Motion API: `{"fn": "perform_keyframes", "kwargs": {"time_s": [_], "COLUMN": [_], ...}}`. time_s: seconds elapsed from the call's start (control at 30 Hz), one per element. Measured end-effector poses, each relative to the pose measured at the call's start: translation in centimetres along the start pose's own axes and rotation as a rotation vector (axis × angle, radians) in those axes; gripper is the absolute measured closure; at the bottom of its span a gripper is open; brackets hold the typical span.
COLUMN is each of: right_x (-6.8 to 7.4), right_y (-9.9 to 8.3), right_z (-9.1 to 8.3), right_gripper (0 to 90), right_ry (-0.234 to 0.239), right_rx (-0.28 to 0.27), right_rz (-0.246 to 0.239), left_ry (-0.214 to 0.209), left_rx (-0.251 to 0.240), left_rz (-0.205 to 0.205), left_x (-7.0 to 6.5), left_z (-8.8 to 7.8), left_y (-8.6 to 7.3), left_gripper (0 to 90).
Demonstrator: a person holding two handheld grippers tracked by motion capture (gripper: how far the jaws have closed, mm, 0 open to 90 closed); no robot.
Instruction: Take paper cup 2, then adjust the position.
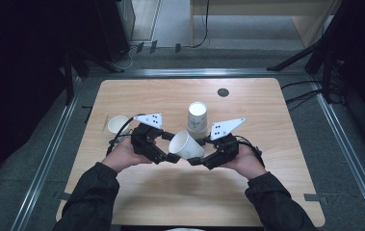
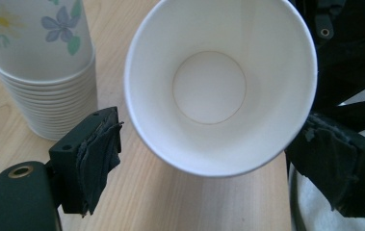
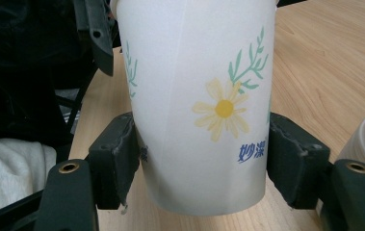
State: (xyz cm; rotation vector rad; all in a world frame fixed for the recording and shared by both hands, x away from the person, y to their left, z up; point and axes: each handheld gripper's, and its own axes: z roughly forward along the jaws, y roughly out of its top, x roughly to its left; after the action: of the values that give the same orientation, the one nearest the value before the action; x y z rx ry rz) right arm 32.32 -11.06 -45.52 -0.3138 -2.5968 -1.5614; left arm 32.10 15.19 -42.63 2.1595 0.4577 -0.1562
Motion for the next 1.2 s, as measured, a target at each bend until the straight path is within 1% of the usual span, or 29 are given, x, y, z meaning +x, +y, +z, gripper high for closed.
{"fn": "perform_keyframes", "kwargs": {"time_s": [0.07, 0.1, 0.13, 0.17, 0.27, 0.43, 0.47, 0.57, 0.63, 0.67, 0.8, 0.9, 0.97, 1.07, 1.13, 1.2], "right_x": [0.0, 0.0, 0.0, 0.0, -0.1, -0.1, -0.2, -0.1, -0.1, -0.1, -0.1, 0.0, -0.1, -0.1, -0.1, -0.1], "right_y": [0.0, 0.0, 0.0, -0.1, -0.1, -0.2, -0.2, -0.2, -0.2, -0.2, -0.2, -0.2, -0.2, -0.2, -0.2, -0.2], "right_z": [0.0, 0.0, 0.0, 0.0, 0.2, 0.4, 0.5, 0.7, 0.8, 0.9, 1.1, 1.2, 1.1, 1.1, 1.0, 1.0], "right_gripper": [33.4, 33.3, 33.3, 33.4, 33.4, 33.5, 33.6, 33.7, 33.7, 33.8, 33.7, 33.7, 33.9, 34.0, 34.0, 33.8], "right_ry": [0.004, 0.004, 0.006, 0.008, 0.006, 0.011, 0.016, 0.017, 0.019, 0.020, 0.022, 0.021, 0.018, 0.017, 0.023, 0.022], "right_rx": [0.001, 0.002, -0.002, -0.002, 0.000, 0.008, 0.006, 0.015, 0.015, 0.017, 0.027, 0.031, 0.030, 0.026, 0.028, 0.027], "right_rz": [0.002, 0.001, 0.003, 0.002, 0.001, 0.005, 0.005, 0.008, 0.008, 0.010, 0.012, 0.015, 0.015, 0.019, 0.030, 0.029], "left_ry": [-0.002, -0.005, -0.008, -0.002, -0.012, -0.016, -0.023, -0.014, -0.003, -0.007, 0.004, 0.000, -0.001, -0.004, -0.004, -0.012], "left_rx": [-0.007, -0.020, -0.019, -0.024, -0.041, -0.051, -0.051, -0.038, -0.043, -0.046, -0.044, -0.047, -0.052, -0.053, -0.056, -0.059], "left_rz": [-0.005, -0.014, -0.022, -0.020, -0.031, -0.036, -0.039, -0.034, -0.033, -0.036, -0.021, -0.007, -0.008, -0.008, -0.013, -0.017], "left_x": [0.1, 0.1, 0.2, 0.2, 0.2, 0.1, 0.2, 0.1, 0.0, 0.0, -0.1, -0.2, -0.2, -0.2, -0.1, -0.1], "left_z": [0.1, 0.2, 0.2, 0.3, 0.4, 0.8, 1.0, 1.4, 1.5, 1.5, 1.5, 1.5, 1.4, 1.3, 1.2, 1.2], "left_y": [0.0, 0.0, 0.0, 0.0, 0.0, 0.1, 0.1, 0.1, 0.2, 0.2, 0.1, 0.1, 0.1, 0.1, 0.1, 0.1], "left_gripper": [12.9, 12.9, 13.1, 13.1, 13.2, 13.3, 13.2, 12.9, 12.8, 12.8, 13.5, 17.0, 21.2, 22.5, 23.3, 23.8]}}
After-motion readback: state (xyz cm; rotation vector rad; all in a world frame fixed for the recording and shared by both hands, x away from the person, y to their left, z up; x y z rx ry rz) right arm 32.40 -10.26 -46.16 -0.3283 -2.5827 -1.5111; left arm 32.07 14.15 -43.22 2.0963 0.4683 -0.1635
